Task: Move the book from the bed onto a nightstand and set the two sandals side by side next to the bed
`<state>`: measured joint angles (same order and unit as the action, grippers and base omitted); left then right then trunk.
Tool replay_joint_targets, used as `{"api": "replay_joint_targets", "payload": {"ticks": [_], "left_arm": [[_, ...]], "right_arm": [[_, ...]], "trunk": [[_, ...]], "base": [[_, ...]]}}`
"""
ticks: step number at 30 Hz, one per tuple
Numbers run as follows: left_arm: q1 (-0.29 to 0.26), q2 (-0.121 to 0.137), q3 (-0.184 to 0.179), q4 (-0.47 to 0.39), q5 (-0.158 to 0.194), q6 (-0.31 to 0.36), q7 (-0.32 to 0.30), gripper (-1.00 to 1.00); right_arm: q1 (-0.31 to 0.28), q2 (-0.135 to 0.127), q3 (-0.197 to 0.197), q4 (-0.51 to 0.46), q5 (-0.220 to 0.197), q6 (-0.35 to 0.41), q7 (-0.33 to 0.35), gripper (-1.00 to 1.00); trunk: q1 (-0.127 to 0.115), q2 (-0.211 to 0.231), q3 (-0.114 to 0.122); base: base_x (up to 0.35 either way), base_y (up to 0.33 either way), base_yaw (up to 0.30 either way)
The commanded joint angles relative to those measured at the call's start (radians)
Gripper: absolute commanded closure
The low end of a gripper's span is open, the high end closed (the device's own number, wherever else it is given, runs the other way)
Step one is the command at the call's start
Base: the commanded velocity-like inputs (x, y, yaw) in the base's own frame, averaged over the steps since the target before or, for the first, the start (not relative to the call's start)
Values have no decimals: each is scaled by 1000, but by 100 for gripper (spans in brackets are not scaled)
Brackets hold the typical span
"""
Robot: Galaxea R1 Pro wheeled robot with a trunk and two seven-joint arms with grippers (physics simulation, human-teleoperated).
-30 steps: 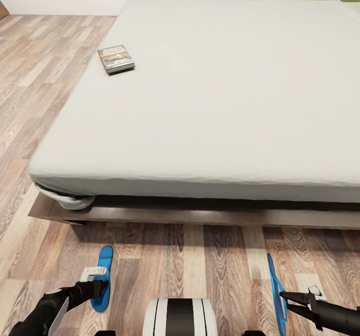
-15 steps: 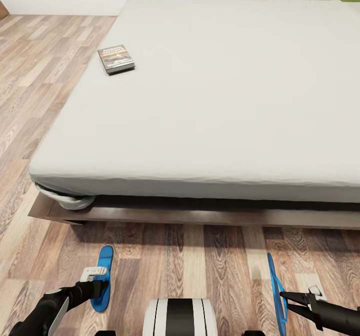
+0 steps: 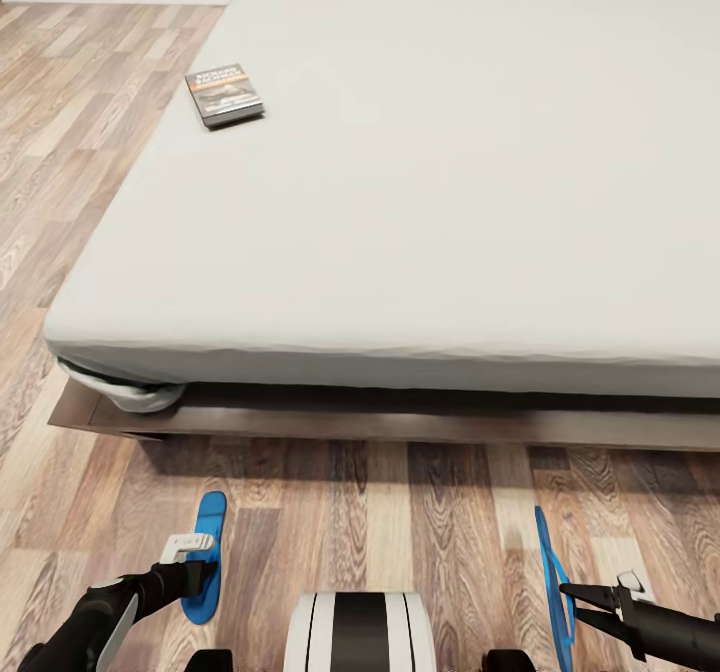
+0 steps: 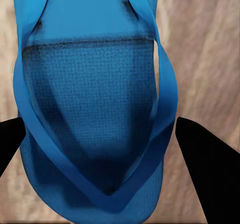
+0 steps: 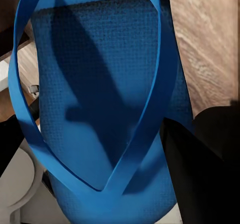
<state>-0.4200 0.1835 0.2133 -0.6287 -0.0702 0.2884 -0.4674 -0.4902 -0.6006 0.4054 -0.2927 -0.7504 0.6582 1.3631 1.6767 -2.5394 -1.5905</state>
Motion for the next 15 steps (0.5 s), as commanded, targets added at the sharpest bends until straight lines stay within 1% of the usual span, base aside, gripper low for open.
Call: {"api": "replay_joint_targets", "payload": {"ticks": [1,15], "left_arm": [[0,-1,6,-2,-6,6,-8,100],[0,-1,7,-2,-6,4,-8,100]], "right_arm": [[-1,-1,6,0,-8,11,0,100],[-1,-1,7,0,-7,12,-1,100]], "trunk": [[0,-1,-5],[0,-1,-5]], "base": [[0,0,0],[0,0,0]]}}
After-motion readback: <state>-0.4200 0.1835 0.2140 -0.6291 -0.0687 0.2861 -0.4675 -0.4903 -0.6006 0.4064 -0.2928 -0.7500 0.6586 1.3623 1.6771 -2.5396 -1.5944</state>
